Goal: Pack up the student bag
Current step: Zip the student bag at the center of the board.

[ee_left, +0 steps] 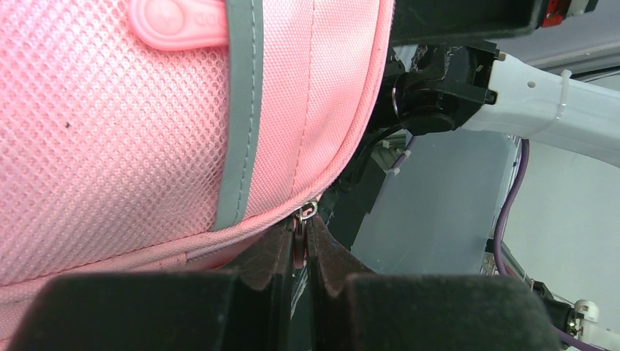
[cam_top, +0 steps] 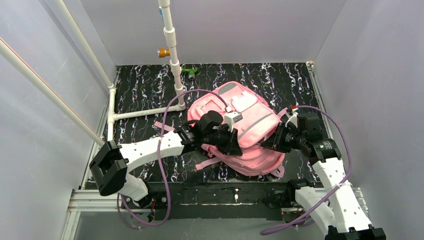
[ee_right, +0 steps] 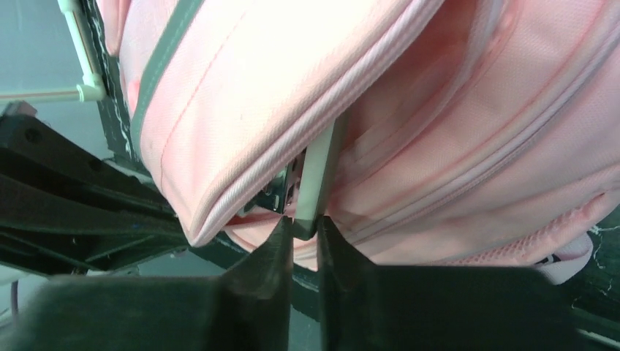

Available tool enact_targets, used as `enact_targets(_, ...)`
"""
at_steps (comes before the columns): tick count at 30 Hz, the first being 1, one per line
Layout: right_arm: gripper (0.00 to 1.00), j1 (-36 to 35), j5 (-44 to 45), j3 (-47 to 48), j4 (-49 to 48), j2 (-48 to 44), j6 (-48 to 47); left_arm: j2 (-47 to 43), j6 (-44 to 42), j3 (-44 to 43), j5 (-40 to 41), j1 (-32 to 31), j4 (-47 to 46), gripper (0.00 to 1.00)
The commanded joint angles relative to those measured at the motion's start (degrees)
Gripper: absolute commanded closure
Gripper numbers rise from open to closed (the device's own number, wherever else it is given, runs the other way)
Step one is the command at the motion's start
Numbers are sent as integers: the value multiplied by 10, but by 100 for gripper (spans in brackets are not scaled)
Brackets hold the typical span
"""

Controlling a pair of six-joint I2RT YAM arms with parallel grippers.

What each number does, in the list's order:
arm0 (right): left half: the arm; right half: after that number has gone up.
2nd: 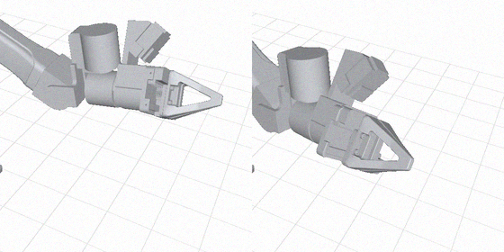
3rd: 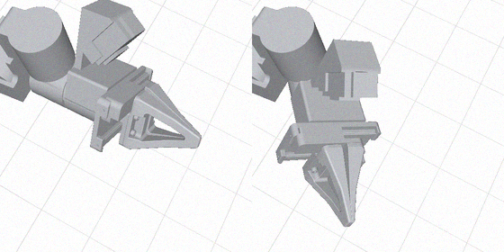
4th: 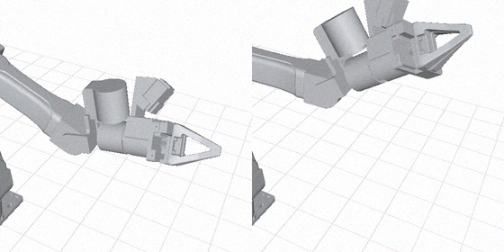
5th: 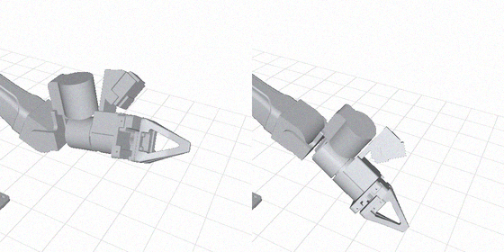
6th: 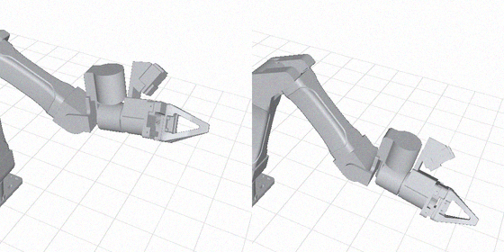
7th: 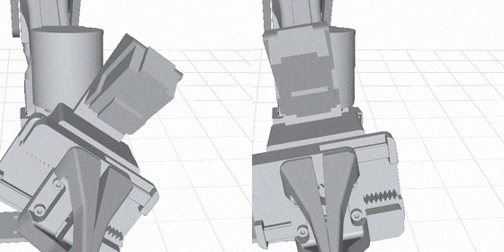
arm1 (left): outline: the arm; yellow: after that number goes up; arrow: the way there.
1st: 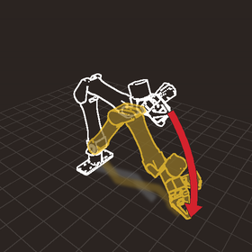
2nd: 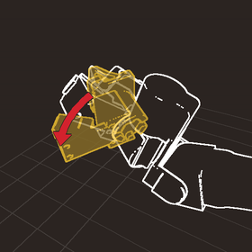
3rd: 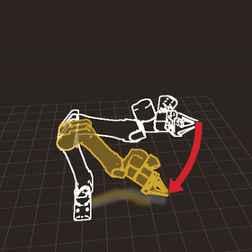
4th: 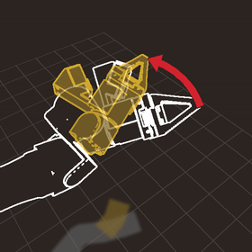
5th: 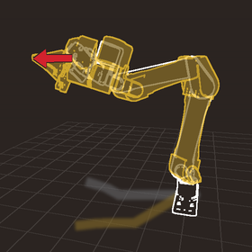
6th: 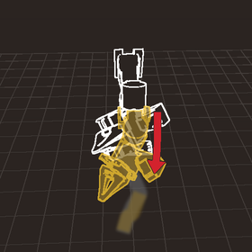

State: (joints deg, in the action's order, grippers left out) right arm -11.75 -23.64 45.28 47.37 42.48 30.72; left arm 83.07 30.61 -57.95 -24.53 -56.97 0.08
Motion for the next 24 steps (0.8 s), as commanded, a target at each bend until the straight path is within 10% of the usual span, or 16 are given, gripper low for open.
enact_targets(1,86,-2,15,-12,-101,-7,58,-11,1,-2,-7,7,-23,100)
enact_targets(11,93,-2,79,-88,-299,17,160,1,15,-8,-43,9,-24,100)
enact_targets(17,60,-2,90,15,-136,47,50,12,49,-16,-58,17,-29,100)
enact_targets(24,49,-2,103,58,42,10,-27,16,63,-10,-67,31,-32,87)
